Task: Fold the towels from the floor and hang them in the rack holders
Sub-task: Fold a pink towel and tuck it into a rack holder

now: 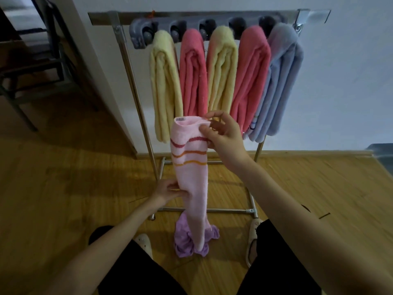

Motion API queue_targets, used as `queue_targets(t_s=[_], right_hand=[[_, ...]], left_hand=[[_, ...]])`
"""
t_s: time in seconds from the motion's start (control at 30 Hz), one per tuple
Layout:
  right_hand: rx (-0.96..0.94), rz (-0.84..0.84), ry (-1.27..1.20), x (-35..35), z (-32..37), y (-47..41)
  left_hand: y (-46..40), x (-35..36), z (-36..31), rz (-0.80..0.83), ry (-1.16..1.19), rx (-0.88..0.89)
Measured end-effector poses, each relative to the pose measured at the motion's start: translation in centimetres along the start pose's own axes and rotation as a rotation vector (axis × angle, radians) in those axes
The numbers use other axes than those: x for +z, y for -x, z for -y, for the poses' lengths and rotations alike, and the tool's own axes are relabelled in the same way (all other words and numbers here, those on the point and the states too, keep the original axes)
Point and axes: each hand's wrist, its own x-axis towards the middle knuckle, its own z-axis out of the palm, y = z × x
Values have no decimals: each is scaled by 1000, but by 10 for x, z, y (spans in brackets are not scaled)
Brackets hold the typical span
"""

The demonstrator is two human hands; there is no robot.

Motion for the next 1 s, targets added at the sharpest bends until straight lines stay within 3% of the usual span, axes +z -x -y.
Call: queue_targets(t_s=[0.13, 0.33, 0.47, 0.57, 0.63, 0.77, 0.9, 1.0], right_hand=[[92, -161, -213, 2, 10, -7], [111, -434, -376, -15, 23, -23], [196, -671, -260, -40, -6, -28], [287, -737, -59, -57, -42, -22], [394, -666, 64, -62, -66, -15], [651, -336, 227, -63, -106, -3], [777, 190, 682, -62, -120, 3], [730, 556, 1011, -59, -114, 1]], left_hand=[[-25, 17, 13, -6, -51, -182], [-20, 25, 29, 107, -21, -212], [-15, 19, 27, 47, 52, -207], [-14, 4, 12, -15, 81, -152], [-17, -7, -9, -23, 78, -79], [-17, -27, -74, 50, 7, 178], [-13, -52, -131, 299, -237, 262], [-8, -65, -163, 535, -405, 289]])
